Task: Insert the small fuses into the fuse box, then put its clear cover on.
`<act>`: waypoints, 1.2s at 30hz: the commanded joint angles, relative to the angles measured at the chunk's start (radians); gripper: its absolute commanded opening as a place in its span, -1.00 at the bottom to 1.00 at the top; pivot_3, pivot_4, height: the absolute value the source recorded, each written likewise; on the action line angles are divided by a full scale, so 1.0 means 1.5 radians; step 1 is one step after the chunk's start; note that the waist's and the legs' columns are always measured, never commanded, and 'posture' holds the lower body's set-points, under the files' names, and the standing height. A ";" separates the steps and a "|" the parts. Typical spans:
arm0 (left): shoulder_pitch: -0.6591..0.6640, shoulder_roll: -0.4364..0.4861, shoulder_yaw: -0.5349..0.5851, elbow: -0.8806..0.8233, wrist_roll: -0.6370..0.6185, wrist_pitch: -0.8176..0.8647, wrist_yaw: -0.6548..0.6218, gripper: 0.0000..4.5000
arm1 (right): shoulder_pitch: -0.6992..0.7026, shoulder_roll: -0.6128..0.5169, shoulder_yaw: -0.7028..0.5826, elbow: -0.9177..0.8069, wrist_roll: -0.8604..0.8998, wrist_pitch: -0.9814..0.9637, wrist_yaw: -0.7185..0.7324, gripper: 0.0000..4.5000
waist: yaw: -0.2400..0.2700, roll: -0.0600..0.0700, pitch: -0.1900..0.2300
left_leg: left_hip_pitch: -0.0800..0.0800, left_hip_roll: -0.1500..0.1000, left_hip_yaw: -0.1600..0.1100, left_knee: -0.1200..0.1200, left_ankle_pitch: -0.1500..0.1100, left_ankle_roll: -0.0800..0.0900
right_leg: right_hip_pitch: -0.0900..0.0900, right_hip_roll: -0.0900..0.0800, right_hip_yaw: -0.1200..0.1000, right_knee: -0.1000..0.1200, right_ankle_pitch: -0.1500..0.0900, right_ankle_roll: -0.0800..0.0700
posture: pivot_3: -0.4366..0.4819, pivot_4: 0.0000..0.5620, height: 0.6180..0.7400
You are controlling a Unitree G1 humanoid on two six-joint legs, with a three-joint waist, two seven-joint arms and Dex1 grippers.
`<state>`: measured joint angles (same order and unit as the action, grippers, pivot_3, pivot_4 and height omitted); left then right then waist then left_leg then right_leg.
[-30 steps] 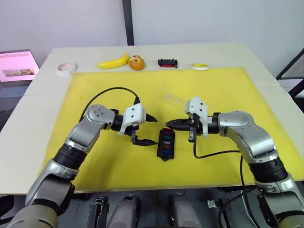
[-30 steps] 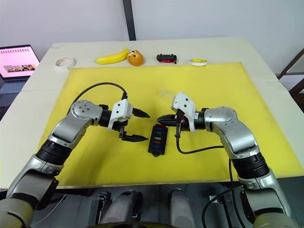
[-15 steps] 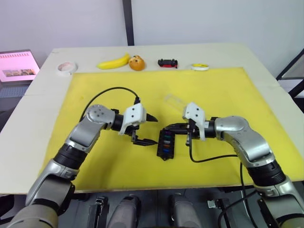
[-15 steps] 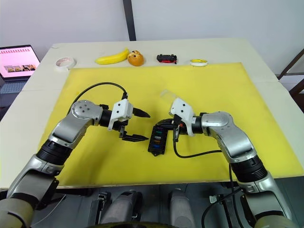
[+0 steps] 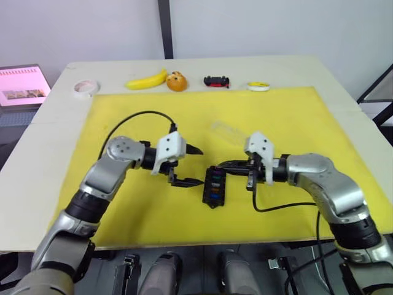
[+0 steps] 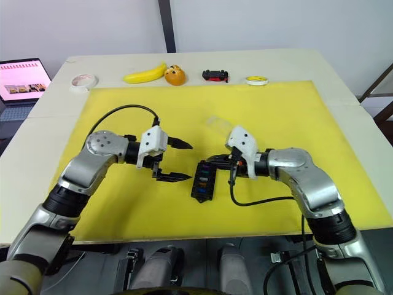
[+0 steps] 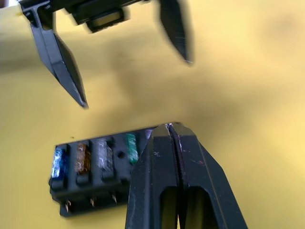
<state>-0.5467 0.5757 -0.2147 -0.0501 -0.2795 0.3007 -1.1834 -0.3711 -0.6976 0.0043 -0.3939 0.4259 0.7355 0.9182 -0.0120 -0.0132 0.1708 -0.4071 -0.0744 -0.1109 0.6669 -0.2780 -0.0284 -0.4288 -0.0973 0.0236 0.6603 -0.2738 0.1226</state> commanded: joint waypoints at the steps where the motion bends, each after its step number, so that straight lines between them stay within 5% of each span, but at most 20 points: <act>1: 0.040 0.025 0.063 -0.053 -0.036 0.026 0.026 1.00 | 0.040 -0.027 -0.090 -0.071 0.038 0.021 -0.026 -0.99 | 0.001 0.000 0.000 | 0.000 0.000 0.000 0.000 0.000 0.000 | 0.000 0.000 0.000 0.000 0.000 0.000 | -0.05 -0.47 1.00; 3: 0.061 0.038 0.086 -0.071 -0.053 0.045 0.033 1.00 | 0.066 -0.038 -0.121 -0.090 0.051 0.031 -0.037 -0.99 | 0.001 0.000 0.000 | 0.000 0.000 0.000 0.000 -0.001 0.001 | 0.000 0.000 0.000 0.000 0.000 0.000 | -0.05 -0.47 1.00; 6: 0.120 0.067 0.152 -0.116 -0.102 0.098 0.050 1.00 | 0.125 -0.056 -0.209 -0.122 0.075 0.062 -0.059 -0.61 | 0.002 0.000 0.000 | 0.000 0.000 0.000 0.000 -0.001 0.002 | 0.000 0.000 0.000 0.000 0.000 0.000 | -0.05 -0.47 1.00; 13: 0.190 0.102 0.221 -0.164 -0.154 0.136 0.073 1.00 | 0.197 -0.060 -0.290 -0.151 0.103 0.094 -0.117 0.96 | 0.003 0.000 0.000 | 0.001 0.000 0.000 0.000 -0.001 0.003 | 0.001 0.000 0.000 0.000 0.000 0.000 | -0.05 -0.47 1.00; 21: 0.101 0.064 0.181 -0.134 -0.150 0.127 0.091 1.00 | 0.036 -0.006 -0.129 -0.041 0.052 0.079 -0.201 0.99 | 0.000 0.000 0.000 | 0.002 0.000 0.001 0.000 -0.001 0.002 | 0.002 0.000 0.000 0.000 0.000 0.000 | -0.05 -0.47 1.00; 25: 0.077 0.042 0.157 -0.130 -0.137 0.116 0.102 1.00 | -0.106 0.054 -0.014 0.125 -0.034 0.048 -0.242 0.99 | -0.003 0.000 0.000 | 0.002 0.000 0.001 -0.001 0.000 0.000 | 0.001 0.000 0.000 0.000 0.000 0.000 | -0.05 -0.47 1.00; 36: 0.075 0.023 0.150 -0.141 -0.132 0.116 0.139 1.00 | -0.256 0.147 0.078 0.395 -0.128 -0.060 -0.220 0.99 | -0.001 0.000 0.000 | 0.001 0.000 0.001 -0.001 0.001 -0.001 | 0.000 0.000 0.001 0.000 0.000 0.000 | -0.05 -0.47 1.00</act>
<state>-0.4276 0.6111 0.0027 -0.2327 -0.4694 0.4868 -0.9842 -0.7262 -0.4821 0.1198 0.1903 0.2519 0.6782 0.5798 -0.0139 -0.0129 0.1707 -0.4058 -0.0743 -0.1095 0.6660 -0.2771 -0.0300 -0.4288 -0.0974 0.0244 0.6608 -0.2738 0.1224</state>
